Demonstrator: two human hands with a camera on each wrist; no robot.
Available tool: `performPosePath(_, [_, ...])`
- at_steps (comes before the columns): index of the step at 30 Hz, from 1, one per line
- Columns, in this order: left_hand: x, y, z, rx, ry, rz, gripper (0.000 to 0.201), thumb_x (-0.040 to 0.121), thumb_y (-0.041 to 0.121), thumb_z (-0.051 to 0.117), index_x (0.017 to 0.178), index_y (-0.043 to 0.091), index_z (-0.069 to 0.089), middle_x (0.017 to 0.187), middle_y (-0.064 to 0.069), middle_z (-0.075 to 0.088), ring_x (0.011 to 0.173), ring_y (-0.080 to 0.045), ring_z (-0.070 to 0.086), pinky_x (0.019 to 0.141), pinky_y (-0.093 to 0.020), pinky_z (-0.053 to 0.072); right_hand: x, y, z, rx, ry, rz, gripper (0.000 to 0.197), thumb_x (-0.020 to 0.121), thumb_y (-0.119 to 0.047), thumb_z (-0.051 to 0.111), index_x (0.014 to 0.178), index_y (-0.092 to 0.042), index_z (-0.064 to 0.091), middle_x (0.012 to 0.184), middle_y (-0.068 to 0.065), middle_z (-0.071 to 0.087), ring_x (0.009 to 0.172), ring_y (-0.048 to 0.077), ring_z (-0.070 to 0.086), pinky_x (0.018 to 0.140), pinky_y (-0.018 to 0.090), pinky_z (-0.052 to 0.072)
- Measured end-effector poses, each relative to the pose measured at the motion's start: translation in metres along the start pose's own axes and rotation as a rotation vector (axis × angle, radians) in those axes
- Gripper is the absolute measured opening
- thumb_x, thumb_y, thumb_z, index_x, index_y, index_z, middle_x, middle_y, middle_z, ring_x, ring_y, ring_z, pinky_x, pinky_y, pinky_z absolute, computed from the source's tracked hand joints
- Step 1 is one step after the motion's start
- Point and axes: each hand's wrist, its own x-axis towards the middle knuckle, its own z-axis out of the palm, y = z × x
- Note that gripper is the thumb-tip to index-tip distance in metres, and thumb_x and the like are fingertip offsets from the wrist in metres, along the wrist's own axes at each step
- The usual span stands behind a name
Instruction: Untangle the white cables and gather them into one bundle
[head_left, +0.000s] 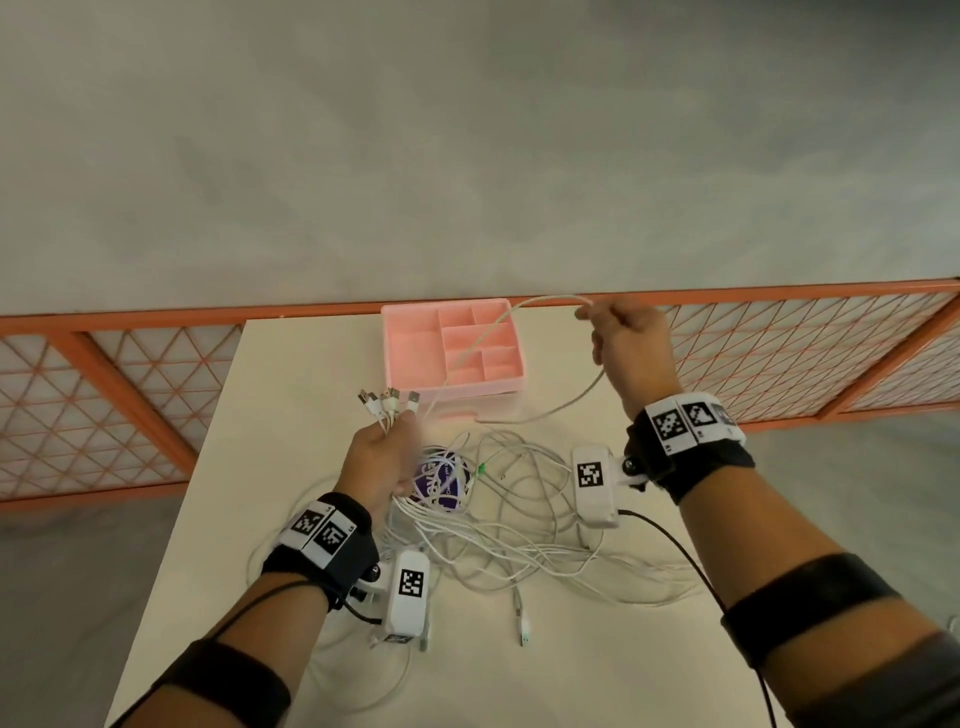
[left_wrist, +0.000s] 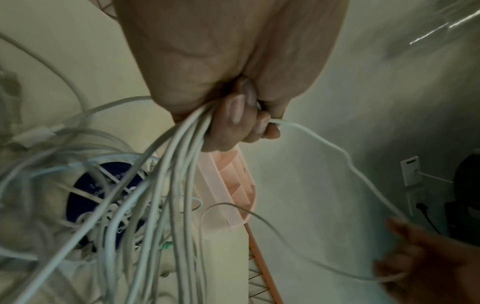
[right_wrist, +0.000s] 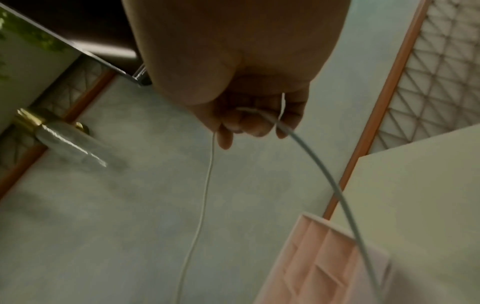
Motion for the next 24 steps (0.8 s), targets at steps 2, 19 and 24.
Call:
performPosePath(2, [-0.001,0.004,0.004,-0.018,-0.027,0.006,0.033,0.103,0.034,0.05,0.075,0.016,0.05,0.056,0.007,0.039,0.039,-0.006,0.026,0.037,-0.016,0.021,-0.004,0.013,-0.001,-0.203,-0.105,0.089,0.021,0.095,-0.012,0.051,0.104,-0.014,0.07,0.076,0.007,0.065,0.06,0.019,0.06,0.061,0.03,0.048])
performPosePath(19, [-0.006,0.025,0.028,0.023,0.023,0.152,0.03,0.104,0.031,0.05,0.083,0.011,0.058,0.063,0.001,0.048,0.041,-0.008,0.026,0.04,-0.018,0.022,-0.052,0.01,0.03,-0.218,-0.878,0.078,0.027,0.1,-0.021,0.053,0.093,-0.002,0.07,0.061,0.005,0.058,0.055,0.017,0.056,0.057,0.019,0.046])
performPosePath(24, [-0.003,0.018,0.015,0.003,0.168,0.141,0.035,0.105,0.033,0.046,0.082,0.012,0.061,0.09,0.001,0.072,0.041,-0.009,0.028,0.039,-0.02,0.026,0.0,0.026,-0.032,-0.318,-0.314,0.065,0.022,0.096,-0.014,0.051,0.085,-0.018,0.07,0.07,-0.001,0.06,0.06,0.017,0.058,0.064,0.028,0.046])
